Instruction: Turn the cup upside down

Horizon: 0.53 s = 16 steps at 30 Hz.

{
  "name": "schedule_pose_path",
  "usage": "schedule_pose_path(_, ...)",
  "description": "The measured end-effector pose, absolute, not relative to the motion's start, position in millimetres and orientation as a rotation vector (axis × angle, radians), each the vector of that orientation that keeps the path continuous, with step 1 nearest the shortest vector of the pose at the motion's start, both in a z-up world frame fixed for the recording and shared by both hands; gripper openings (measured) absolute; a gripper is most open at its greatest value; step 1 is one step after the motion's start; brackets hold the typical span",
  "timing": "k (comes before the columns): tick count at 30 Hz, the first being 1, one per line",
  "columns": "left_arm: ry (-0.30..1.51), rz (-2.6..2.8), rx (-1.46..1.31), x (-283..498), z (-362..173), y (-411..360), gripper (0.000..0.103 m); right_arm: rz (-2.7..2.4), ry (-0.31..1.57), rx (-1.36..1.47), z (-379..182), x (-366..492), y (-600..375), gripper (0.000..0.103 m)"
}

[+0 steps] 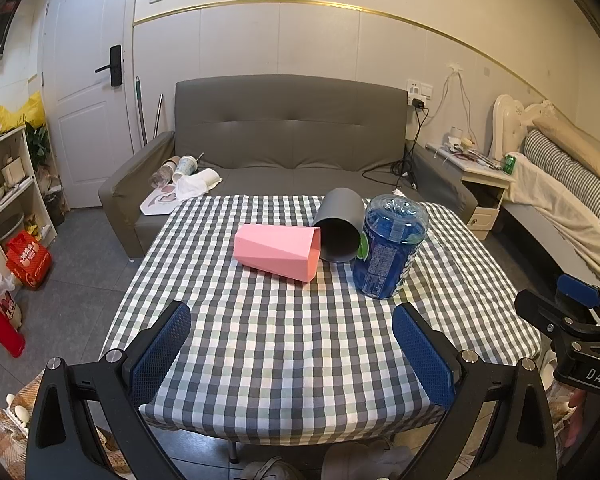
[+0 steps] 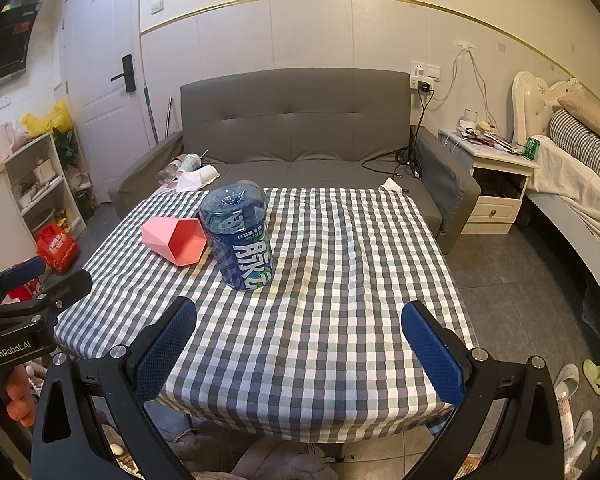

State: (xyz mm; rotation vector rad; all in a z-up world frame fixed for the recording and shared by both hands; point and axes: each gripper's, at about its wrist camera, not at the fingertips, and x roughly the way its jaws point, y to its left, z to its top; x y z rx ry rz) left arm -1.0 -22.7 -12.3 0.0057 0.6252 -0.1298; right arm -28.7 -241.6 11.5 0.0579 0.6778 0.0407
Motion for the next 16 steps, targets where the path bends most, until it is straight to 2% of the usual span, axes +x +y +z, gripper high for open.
schedule_pose_path(16, 0.635, -0.128, 0.027, -1.9, -15.4, -25.0, 0.103, 0.044, 0.691, 0.056, 6.7, -23.7, -241.2, 0.103)
